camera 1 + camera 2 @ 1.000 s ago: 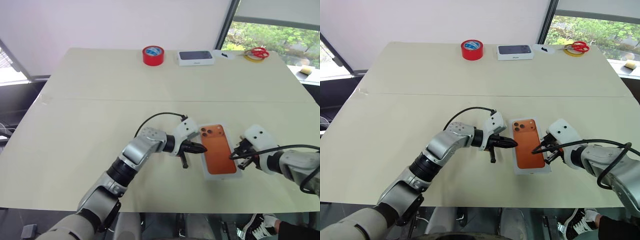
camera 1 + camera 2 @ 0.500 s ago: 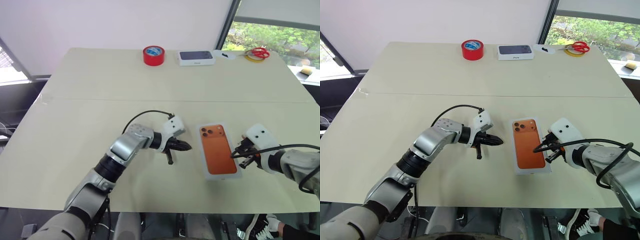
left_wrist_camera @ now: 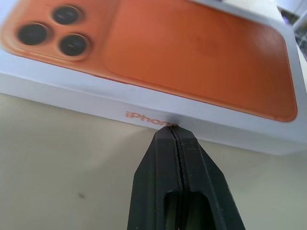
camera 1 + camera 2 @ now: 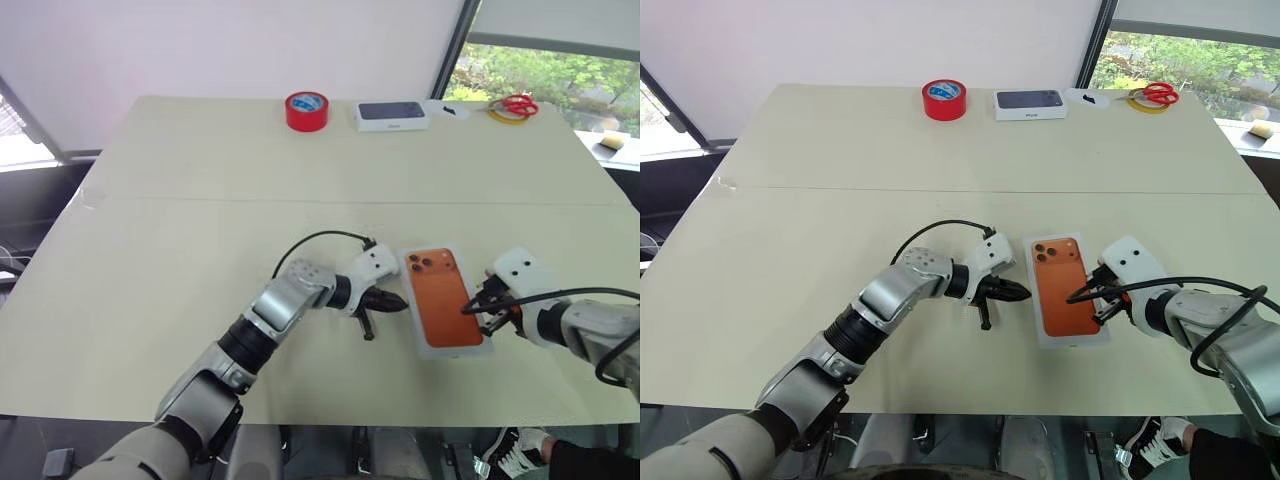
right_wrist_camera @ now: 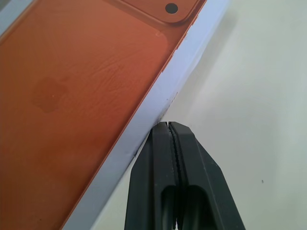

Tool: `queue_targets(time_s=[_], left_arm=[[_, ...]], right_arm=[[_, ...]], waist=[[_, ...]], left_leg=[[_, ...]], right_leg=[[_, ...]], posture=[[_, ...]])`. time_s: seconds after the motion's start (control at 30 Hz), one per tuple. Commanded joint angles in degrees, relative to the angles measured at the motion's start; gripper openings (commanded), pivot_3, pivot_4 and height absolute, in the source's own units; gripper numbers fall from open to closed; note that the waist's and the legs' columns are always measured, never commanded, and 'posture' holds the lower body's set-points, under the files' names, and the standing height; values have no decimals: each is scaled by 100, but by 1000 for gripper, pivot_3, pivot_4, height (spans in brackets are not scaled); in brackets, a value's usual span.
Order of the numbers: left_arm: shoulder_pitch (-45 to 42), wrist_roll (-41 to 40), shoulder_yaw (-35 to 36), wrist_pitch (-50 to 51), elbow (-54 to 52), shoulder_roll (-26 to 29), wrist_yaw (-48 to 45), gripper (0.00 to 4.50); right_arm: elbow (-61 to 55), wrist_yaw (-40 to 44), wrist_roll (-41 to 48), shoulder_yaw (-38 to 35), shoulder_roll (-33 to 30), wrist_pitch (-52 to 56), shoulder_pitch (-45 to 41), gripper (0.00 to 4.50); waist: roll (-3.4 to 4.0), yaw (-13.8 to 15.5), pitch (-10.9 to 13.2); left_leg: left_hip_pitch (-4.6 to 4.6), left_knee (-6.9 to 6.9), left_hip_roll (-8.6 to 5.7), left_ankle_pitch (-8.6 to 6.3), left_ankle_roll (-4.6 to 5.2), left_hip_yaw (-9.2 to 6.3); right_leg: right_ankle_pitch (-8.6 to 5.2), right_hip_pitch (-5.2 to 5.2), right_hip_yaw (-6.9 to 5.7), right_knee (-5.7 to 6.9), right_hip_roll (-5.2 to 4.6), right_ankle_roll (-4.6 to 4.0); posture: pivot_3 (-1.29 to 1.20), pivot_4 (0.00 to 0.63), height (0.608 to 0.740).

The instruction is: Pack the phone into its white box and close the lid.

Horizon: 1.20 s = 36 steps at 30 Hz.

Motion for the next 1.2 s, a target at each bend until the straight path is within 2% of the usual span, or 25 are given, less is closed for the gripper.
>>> queue_targets(time_s=[0.03, 0.3, 0.5, 0.67, 0.87, 1.0, 1.2], left_arm=[[-29, -163, 118, 34, -265, -129, -7, 0], [9, -137, 62, 46, -303, -113, -20, 0], [29, -98, 61, 17, -258, -78, -10, 0], [-25, -169, 299, 6, -172, -71, 64, 0], [-254, -326, 632, 5, -34, -352, 205, 0], [-378, -114, 406, -123, 239, -531, 260, 0], [-437, 290, -29, -413, 552, -496, 217, 0]], right_arm=[[-238, 56, -49, -147, 52, 13, -11, 11], [-197, 131, -161, -115, 100, 29, 43, 11], [-172, 208, -471, -150, -104, -77, 294, 11], [-163, 564, -584, -797, -245, -352, 505, 11], [-568, 1320, -223, -1543, -82, -552, 965, 11], [-968, 1400, -52, -1402, 84, -432, 1248, 11], [-1070, 1025, -161, -885, 343, -185, 1337, 11]], waist=[[0, -3, 0], [0, -4, 0], [0, -6, 0], [0, -5, 0], [0, 11, 0], [-1, 2, 0], [0, -7, -1]], left_leg=[[0, 0, 0, 0, 0, 0], [0, 0, 0, 0, 0, 0], [0, 0, 0, 0, 0, 1], [1, 0, 0, 0, 0, 1], [3, 2, -2, 0, 0, -3], [4, 3, -3, 0, 0, -6], [6, 2, -2, 0, 0, -8]], right_leg=[[0, 0, 0, 0, 0, 0], [0, 0, 0, 0, 0, 0], [0, 1, 0, 0, 1, 0], [0, 0, 0, 1, 0, 0], [0, 7, -2, 0, 1, 1], [0, 10, -3, 0, 1, 1], [0, 9, -3, 1, 2, 1]], posture=[[0, 150, 730], [0, 150, 730], [0, 150, 730], [0, 150, 730], [0, 150, 730], [0, 150, 730], [0, 150, 730]])
